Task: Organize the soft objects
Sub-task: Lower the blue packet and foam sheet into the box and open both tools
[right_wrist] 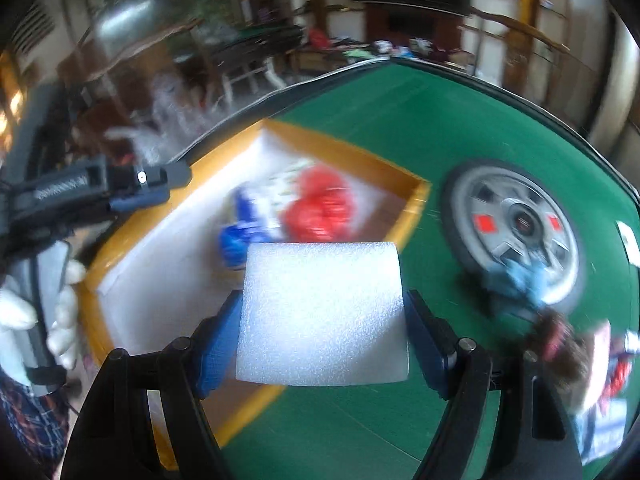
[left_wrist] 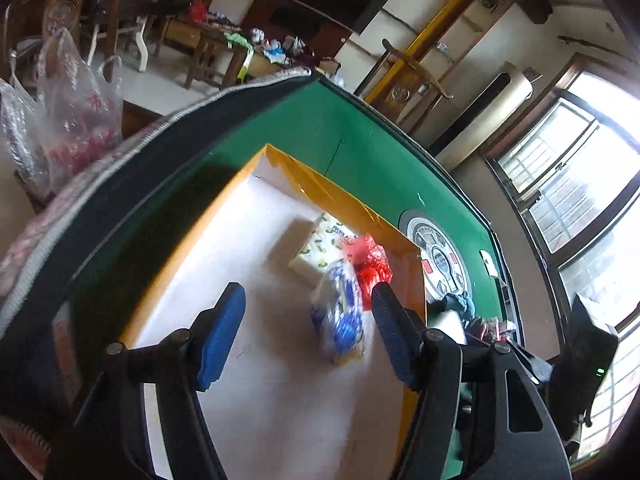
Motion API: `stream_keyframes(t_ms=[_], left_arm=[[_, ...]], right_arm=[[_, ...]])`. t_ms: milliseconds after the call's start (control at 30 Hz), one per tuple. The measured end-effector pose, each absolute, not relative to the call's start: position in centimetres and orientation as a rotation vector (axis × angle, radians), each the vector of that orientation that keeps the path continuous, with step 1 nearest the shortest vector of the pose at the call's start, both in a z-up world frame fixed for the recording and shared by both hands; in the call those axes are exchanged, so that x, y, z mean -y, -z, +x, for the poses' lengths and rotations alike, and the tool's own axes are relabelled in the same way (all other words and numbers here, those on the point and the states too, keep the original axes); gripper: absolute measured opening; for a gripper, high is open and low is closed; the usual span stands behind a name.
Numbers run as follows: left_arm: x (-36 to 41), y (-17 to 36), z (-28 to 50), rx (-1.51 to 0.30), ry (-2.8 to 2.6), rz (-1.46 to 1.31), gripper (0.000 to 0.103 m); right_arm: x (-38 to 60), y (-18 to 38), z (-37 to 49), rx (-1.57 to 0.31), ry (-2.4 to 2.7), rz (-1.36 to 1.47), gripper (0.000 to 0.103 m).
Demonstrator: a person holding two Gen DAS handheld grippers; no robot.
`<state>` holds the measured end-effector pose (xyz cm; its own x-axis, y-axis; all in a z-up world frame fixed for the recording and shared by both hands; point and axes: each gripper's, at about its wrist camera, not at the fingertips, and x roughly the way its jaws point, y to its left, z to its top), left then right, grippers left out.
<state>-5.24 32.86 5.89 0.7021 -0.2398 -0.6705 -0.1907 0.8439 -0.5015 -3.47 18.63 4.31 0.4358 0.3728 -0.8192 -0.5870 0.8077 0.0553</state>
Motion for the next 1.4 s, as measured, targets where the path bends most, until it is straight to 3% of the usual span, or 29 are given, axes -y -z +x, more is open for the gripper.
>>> stream_keyframes(t_ms=[267,533,800,900,1400], left_arm=[[-33.1,-7.4,-8.2,-0.741,-0.034,-0.507,0.067],[-32.6,-8.4,-9.6,-0.698,-0.076,-0.471,0.074],[-31.9,-8.4,-10.1,-0.681,-0.076,-0.499,0.074],[-30.6,-8.5,-10.0,-0.683,-0.065,-0.483,0.074],[-27.7,-10.3,-10.9,-0.657,-0.044,-0.430,0.074]], right_arm=[[-25.1,-1.4,-4.4,-1.007,-0.651,-0.462,0.074],[-26.8,0.7,-2.6,-1.091,-0.643,-0.413,0.076],[-24.0,-1.9,-4.5,-1.005,-0.661,-0.335,0.076],[-23.0,-2.6,-5.2,-0.968,-0.656,-0.330,0.084],[-15.2,-6.0,-4.5,-0.878,-0.722,0.015,0.084]])
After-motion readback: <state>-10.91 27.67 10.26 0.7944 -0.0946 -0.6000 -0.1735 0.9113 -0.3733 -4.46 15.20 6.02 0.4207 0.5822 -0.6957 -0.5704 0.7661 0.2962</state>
